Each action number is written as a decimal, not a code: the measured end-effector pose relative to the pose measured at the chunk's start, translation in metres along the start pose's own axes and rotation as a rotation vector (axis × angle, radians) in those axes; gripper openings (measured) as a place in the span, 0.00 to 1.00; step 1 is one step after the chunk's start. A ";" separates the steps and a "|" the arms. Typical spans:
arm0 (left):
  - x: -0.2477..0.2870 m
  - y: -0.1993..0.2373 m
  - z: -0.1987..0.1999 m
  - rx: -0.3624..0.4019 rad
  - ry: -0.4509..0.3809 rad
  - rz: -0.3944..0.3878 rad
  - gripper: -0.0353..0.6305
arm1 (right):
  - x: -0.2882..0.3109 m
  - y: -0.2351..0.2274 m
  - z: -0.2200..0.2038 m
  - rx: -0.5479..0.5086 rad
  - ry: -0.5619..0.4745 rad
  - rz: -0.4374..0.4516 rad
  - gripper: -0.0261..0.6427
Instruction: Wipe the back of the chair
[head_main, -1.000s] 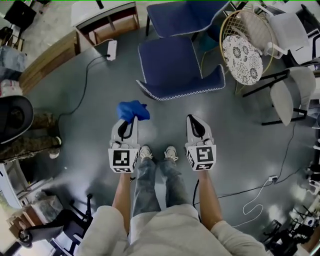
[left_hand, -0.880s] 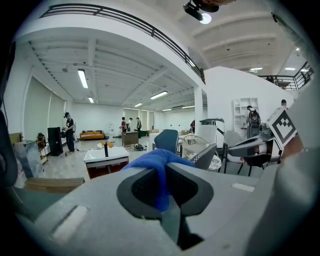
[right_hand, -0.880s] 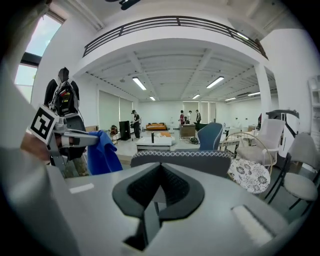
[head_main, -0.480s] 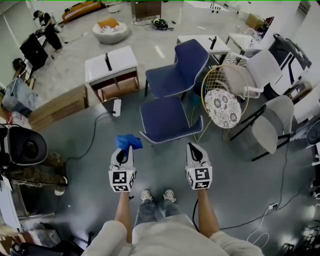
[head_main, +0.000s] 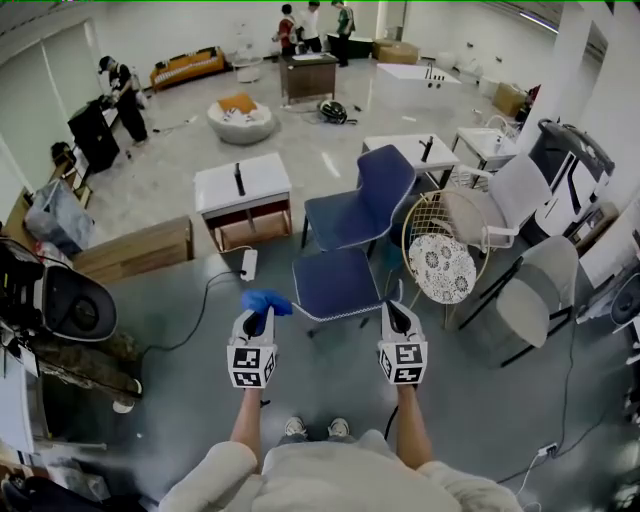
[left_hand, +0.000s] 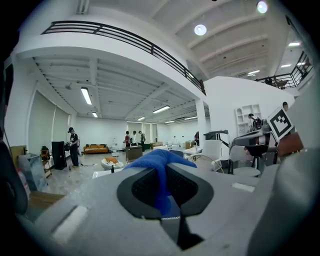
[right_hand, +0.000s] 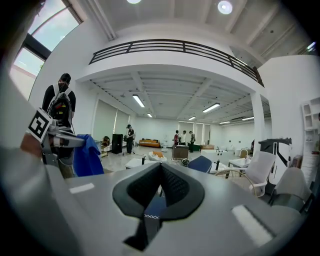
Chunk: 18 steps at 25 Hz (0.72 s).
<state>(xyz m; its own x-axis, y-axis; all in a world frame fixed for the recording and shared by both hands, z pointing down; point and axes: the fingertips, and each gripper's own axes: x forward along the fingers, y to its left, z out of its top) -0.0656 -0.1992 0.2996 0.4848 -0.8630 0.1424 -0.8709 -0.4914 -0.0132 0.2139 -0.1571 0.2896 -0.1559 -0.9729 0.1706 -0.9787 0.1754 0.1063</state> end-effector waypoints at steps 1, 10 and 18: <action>-0.001 0.002 0.004 -0.001 -0.004 0.001 0.10 | 0.000 0.001 0.004 -0.003 0.000 -0.001 0.04; -0.004 0.010 0.029 0.015 -0.023 -0.005 0.10 | 0.002 0.002 0.024 -0.010 -0.001 -0.011 0.04; -0.003 0.023 0.034 0.017 -0.033 0.009 0.10 | 0.007 0.001 0.030 -0.009 -0.004 -0.021 0.04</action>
<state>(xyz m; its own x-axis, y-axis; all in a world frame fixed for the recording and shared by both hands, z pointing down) -0.0841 -0.2118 0.2655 0.4800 -0.8704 0.1097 -0.8736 -0.4856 -0.0309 0.2079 -0.1684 0.2611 -0.1363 -0.9769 0.1647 -0.9805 0.1568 0.1185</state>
